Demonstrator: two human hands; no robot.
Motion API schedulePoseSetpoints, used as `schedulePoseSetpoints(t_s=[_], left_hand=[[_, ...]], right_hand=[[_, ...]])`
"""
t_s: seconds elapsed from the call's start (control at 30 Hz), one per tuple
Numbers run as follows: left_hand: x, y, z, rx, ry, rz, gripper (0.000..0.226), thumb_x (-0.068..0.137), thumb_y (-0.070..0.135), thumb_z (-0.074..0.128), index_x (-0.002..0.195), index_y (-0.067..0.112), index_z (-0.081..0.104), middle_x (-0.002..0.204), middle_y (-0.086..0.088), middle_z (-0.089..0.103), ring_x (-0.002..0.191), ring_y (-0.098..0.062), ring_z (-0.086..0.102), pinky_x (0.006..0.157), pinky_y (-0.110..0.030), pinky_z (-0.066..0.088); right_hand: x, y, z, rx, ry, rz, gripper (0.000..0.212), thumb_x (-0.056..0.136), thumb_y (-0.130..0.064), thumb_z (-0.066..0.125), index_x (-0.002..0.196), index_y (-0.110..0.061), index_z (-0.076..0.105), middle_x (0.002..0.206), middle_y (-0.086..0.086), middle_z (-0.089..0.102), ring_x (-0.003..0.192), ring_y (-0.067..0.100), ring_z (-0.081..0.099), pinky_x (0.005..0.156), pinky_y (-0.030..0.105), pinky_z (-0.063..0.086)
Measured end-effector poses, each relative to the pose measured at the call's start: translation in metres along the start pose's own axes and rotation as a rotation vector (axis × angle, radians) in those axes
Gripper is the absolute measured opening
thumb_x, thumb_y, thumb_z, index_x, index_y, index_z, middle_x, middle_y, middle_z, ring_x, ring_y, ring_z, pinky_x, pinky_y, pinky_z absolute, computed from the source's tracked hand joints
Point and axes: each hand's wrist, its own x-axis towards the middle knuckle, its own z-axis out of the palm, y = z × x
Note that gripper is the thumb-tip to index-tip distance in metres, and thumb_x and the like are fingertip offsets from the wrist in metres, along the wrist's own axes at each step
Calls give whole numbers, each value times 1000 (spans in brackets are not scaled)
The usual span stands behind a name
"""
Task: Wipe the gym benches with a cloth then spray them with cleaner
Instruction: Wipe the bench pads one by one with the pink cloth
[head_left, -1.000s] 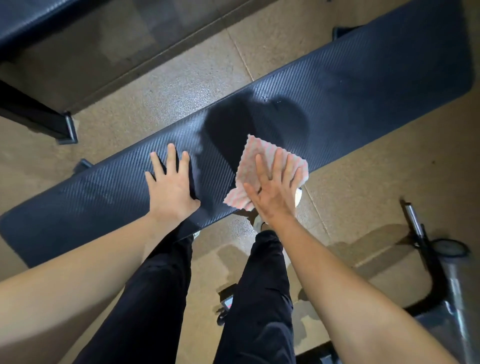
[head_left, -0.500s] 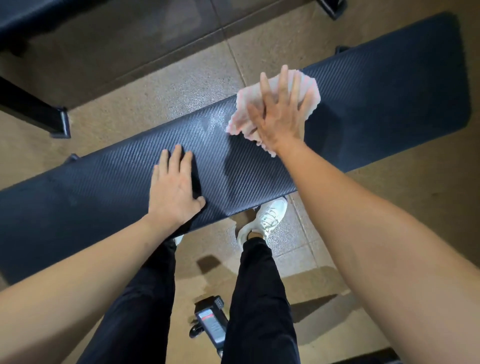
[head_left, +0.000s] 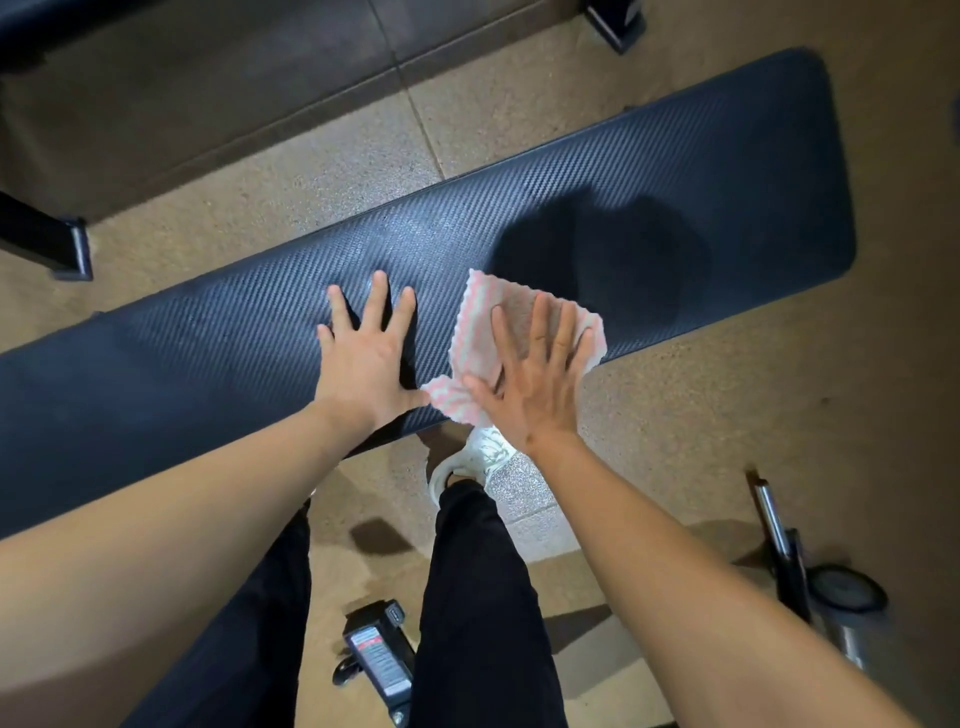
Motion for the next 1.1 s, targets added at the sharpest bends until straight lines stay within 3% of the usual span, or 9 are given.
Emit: schedulePoseSetpoints(t_s=[0.17,0.4,0.53,0.7,0.83,1.1], left_hand=[[2,1,-3,71,-55,-9,142,60,61,89,161,25,-4,169,-6,-13,149,-58,-5,113,-72,29],[2,6,-8,73,-68,-46,136,64,55,90,160,23,-2,168,-6,-11,149,-57,-4,113,-70,33],[3,17,-15,-13,-66,-95,128,65,53,90,160,23,8,170,-6,-4,150,-54,0,115,-67,32],[9,50,-30,-88,46,-186,109,65,56,88,148,11,34,163,-16,21,148,-43,24,114,-58,37],[27,87,-40,-97,135,-38,98,69,51,86,145,10,39,155,-17,33,142,-40,32,110,-56,41],[82,129,-53,28,146,159,115,72,65,78,161,22,21,170,-11,10,153,-47,11,119,-63,25]], right_hand=[[73,11,-33,-7,28,9,84,93,-78,21,160,-35,-7,168,17,-13,153,46,-13,118,70,-2],[171,52,-89,-61,62,-51,71,98,-70,14,161,-38,4,170,12,-6,155,40,-6,118,69,2],[147,65,-75,-19,92,-5,71,100,-66,20,162,-32,8,169,15,2,155,42,0,119,69,1],[74,83,-38,19,98,69,80,97,-70,29,162,-28,11,169,20,0,154,45,-1,119,69,5],[28,103,-19,80,93,127,80,99,-66,36,163,-23,13,168,23,1,155,44,-1,118,70,6],[73,119,-41,106,79,256,80,96,-72,29,162,-28,15,168,23,-6,152,49,-8,118,69,-3]])
